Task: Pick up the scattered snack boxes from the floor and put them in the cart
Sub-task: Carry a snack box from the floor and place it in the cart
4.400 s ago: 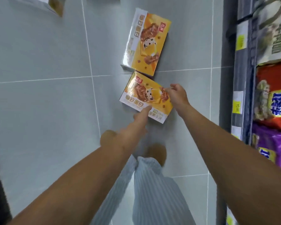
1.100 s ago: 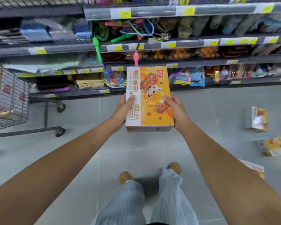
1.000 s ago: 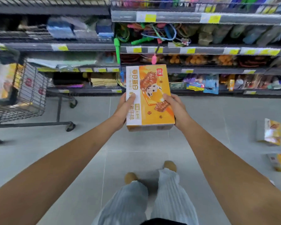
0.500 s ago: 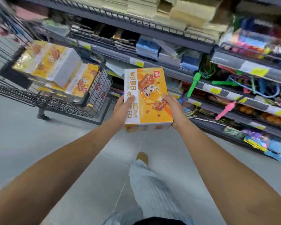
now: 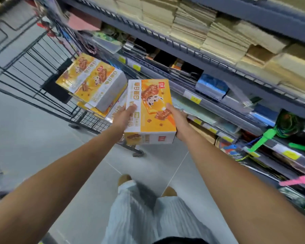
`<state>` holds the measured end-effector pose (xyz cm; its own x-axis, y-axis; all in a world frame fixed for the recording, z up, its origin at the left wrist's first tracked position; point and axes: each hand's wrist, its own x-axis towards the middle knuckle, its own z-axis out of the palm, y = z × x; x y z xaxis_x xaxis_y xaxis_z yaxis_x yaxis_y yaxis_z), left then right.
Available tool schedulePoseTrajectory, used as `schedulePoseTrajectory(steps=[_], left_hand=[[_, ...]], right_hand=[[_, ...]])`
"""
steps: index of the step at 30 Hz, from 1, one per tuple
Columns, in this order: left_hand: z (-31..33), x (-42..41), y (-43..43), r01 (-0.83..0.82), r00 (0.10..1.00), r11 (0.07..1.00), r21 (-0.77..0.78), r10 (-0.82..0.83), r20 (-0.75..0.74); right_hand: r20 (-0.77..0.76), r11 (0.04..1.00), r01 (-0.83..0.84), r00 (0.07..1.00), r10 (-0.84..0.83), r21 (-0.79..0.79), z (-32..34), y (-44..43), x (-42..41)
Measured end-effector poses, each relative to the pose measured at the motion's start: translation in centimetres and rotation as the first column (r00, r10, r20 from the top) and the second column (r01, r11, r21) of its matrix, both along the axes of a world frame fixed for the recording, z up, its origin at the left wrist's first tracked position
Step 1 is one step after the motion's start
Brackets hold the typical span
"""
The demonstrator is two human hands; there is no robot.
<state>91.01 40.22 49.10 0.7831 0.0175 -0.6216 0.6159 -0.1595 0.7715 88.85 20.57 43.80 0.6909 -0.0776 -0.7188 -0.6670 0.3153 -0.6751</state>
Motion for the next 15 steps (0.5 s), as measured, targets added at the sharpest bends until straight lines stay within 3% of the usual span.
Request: schedulePoseTrajectory(steps=[3, 7, 13, 15], left_hand=[[-0.5, 3.7, 2.7, 0.020, 0.999, 1.000, -0.010, -0.020, -0.038], [-0.6, 8.6, 5.8, 0.086, 0.994, 0.996, -0.011, -0.087, -0.062], [-2.7, 15.6, 10.2, 0.225, 0.969, 0.970, 0.092, -0.212, -0.129], [-2.9, 16.8, 10.9, 0.316, 0.944, 0.941, 0.120, -0.298, -0.144]], right_hand=[[0.006, 1.000, -0.011, 1.000, 0.012, -0.022, 3.5, 3.8, 2.2], [-0.032, 0.999, 0.052, 0.998, -0.052, 0.015, 3.4, 7.6, 5.6], [-0.090, 0.981, 0.194, 0.977, -0.195, -0.016, 0.5, 12.9, 10.2], [-0.107, 0.973, 0.225, 0.968, -0.228, -0.044, -4.3, 13.6, 11.2]])
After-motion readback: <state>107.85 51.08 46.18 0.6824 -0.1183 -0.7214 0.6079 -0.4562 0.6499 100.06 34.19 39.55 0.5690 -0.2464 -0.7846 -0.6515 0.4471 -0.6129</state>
